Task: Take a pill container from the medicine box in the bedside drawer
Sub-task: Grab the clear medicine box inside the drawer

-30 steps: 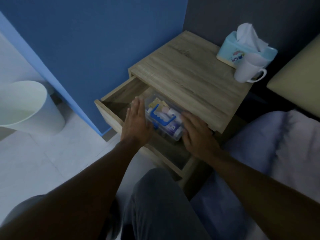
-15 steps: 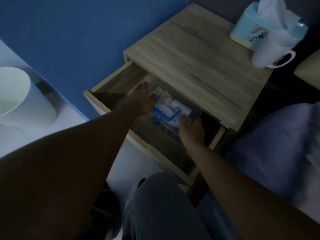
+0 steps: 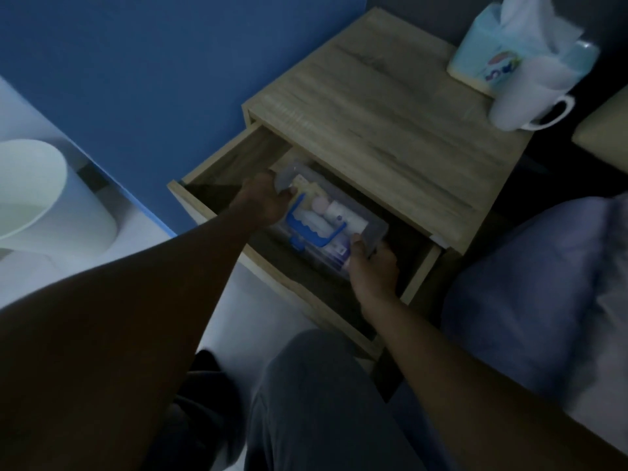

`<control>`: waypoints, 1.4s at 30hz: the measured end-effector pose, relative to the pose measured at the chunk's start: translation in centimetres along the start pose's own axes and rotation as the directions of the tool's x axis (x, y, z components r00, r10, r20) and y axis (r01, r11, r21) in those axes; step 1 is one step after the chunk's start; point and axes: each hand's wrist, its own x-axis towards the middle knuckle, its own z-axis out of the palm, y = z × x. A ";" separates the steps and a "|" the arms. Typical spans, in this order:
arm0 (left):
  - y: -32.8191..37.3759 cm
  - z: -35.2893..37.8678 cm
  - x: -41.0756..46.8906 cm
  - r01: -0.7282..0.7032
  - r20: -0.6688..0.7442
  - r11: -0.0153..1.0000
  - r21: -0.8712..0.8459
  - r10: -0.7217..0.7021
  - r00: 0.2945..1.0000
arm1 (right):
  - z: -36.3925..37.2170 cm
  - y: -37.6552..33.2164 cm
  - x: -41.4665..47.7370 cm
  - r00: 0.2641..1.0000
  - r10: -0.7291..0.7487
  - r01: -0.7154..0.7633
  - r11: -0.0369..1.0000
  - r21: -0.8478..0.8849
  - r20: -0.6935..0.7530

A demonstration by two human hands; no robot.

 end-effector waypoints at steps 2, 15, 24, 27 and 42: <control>0.5 -1.2 -1.3 0.018 -0.009 1.000 0.001 -0.018 1.000 | -0.4 -0.7 -1.4 1.000 -0.016 0.016 1.000 -0.019 0.022; 7.4 -10.9 -7.5 -0.035 -0.343 0.995 0.094 0.066 0.937 | -3.7 -10.2 -6.4 0.980 -0.200 0.199 0.978 -0.057 -0.003; 12.4 -15.0 -2.9 -0.079 -0.398 0.981 -0.177 0.001 0.917 | -4.1 -18.7 -1.3 0.968 -0.226 0.226 0.974 -0.020 -0.105; 13.7 -15.5 0.2 -0.130 -0.402 0.957 -0.260 0.015 0.916 | -3.3 -20.1 1.4 0.967 -0.230 0.227 0.973 -0.036 -0.110; 10.8 -12.5 10.4 -0.142 -0.332 0.943 -0.302 0.035 0.943 | -0.1 -20.3 9.6 0.973 -0.219 0.208 0.968 -0.139 -0.071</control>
